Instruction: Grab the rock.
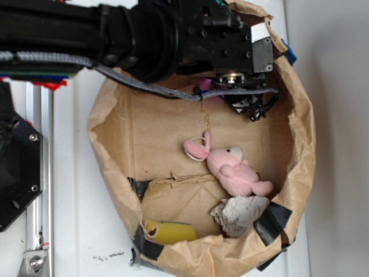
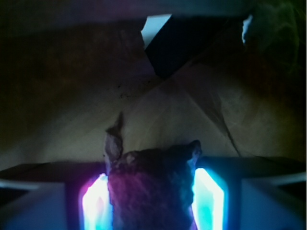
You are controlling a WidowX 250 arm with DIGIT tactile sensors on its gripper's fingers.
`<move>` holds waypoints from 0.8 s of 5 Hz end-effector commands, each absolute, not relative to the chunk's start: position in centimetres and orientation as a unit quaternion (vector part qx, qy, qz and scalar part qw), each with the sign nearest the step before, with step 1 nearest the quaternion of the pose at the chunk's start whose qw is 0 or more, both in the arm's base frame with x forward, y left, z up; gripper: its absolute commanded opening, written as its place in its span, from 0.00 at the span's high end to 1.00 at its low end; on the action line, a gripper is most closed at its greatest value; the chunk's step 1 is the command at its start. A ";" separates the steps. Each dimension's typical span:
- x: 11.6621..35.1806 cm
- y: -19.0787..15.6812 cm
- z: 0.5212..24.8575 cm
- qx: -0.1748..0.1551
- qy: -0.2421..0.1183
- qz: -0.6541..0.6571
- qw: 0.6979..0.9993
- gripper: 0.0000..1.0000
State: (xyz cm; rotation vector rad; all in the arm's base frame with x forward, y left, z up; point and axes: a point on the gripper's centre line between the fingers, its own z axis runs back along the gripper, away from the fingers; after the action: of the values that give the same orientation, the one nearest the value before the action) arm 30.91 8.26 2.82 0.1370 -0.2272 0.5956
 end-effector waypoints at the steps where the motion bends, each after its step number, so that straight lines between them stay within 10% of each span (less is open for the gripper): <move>1: 31.2 8.1 4.4 0.066 -0.133 0.285 0.947 1.00; 4: 30.5 2.4 13.6 -0.061 -0.146 0.182 0.971 1.00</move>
State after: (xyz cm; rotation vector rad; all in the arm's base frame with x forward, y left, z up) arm 29.66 2.46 11.05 -0.1178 -0.2049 0.3919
